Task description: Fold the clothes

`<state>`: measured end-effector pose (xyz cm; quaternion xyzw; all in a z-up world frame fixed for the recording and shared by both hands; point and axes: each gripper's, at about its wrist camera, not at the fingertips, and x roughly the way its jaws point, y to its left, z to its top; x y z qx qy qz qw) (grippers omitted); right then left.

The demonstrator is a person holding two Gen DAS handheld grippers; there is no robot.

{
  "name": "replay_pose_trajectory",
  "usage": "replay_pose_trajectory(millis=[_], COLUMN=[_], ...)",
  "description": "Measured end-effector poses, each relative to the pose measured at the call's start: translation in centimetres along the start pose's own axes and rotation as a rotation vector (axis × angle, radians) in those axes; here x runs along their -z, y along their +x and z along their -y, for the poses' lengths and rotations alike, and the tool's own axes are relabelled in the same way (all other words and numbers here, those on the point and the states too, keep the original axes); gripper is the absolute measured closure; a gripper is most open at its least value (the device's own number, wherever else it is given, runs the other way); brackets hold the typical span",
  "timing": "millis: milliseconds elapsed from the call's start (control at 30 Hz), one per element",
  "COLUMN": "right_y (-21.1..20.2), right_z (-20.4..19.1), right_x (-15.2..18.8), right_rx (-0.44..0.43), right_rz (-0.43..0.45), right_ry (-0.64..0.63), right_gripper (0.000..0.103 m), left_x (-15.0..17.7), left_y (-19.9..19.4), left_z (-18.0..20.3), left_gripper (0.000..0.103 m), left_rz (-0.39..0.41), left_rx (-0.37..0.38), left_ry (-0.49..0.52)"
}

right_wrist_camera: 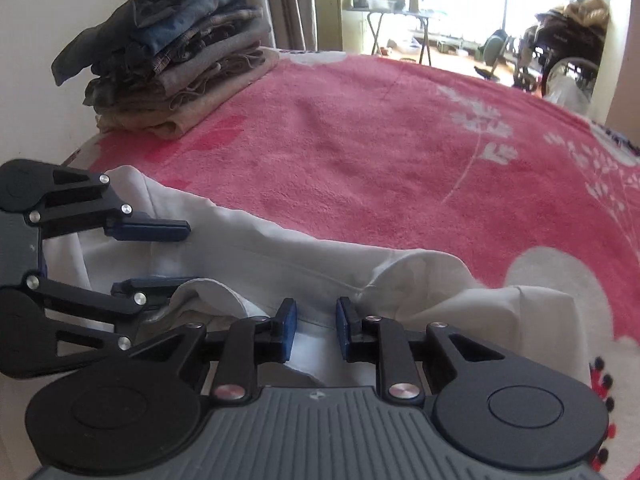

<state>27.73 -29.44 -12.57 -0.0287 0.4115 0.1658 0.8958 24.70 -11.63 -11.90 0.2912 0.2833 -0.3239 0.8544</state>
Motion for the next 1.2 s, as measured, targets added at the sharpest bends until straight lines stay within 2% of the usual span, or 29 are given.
replay_pose_trajectory(millis=[133, 233, 333, 400, 467, 567, 733, 767, 867, 1033, 1200], right_y=[-2.0, -3.5, -2.6, -1.9, -1.5, -1.4, -2.1, -1.2, -1.4, -7.4, -15.4], right_z=[0.5, 1.1, 0.9, 0.2, -0.4, -0.8, 0.8, 1.5, 3.3, 4.7, 4.6], right_x=[-0.8, -1.0, -0.4, 0.2, 0.5, 0.9, 0.9, 1.2, 1.4, 1.9, 5.9], right_rx=[-0.044, -0.099, -0.116, -0.1, -0.077, -0.051, -0.031, -0.026, -0.078, -0.148, -0.161], right_rz=[0.06, 0.092, 0.049, 0.017, 0.004, -0.002, 0.022, -0.02, -0.007, 0.104, 0.155], right_ry=[0.04, 0.095, 0.117, 0.099, 0.074, 0.069, 0.155, 0.194, 0.327, 0.518, 0.672], right_gripper=[0.08, 0.079, 0.079, 0.079, 0.079, 0.079, 0.078, 0.078, 0.078, 0.076, 0.074], left_x=[0.4, 0.0, -0.5, -0.1, 0.7, 0.6, 0.6, 0.6, 0.2, 0.0, 0.9], left_y=[-0.9, -1.6, -1.9, -1.3, -0.3, -0.3, -0.1, 0.0, 0.1, -1.8, -6.6], left_z=[-0.3, 0.1, 0.9, 2.5, 3.8, 3.6, 2.4, 2.1, 1.4, -0.6, -3.3], left_gripper=[0.069, 0.069, 0.069, 0.069, 0.069, 0.069, 0.065, 0.064, 0.058, 0.052, 0.048], left_rz=[0.027, 0.06, 0.083, 0.059, 0.019, 0.024, 0.006, 0.004, -0.011, -0.011, 0.029], left_rx=[-0.001, 0.028, 0.064, 0.08, 0.059, 0.055, 0.078, 0.083, 0.083, 0.049, 0.007], left_ry=[0.013, 0.028, 0.061, 0.16, 0.268, 0.269, 0.211, 0.189, 0.113, -0.036, -0.221])
